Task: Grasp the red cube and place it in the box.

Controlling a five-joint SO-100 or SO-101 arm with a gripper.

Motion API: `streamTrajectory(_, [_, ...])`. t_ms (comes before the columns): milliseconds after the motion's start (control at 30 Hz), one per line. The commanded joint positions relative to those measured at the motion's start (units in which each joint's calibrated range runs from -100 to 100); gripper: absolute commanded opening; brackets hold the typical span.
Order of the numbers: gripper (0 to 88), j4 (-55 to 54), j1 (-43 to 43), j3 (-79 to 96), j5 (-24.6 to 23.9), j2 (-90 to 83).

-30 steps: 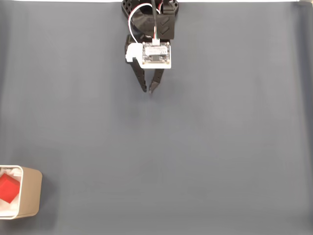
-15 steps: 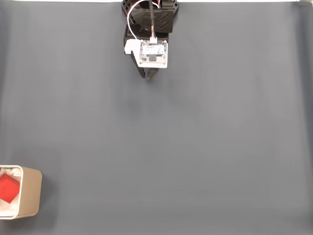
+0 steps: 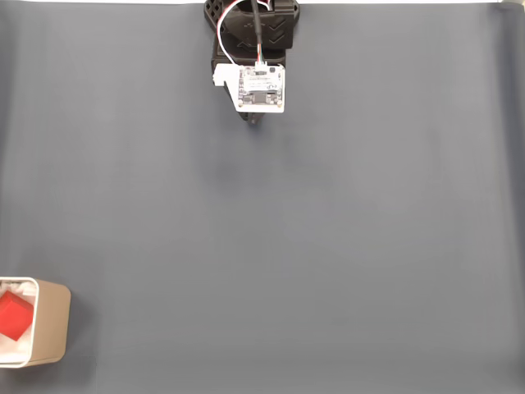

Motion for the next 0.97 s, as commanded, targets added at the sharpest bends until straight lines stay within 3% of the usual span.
streamTrajectory(0, [0.2, 1.1, -0.6, 0.8, -0.5, 0.2])
streamTrajectory(933, [0.2, 1.1, -0.2, 0.8, 0.0, 0.2])
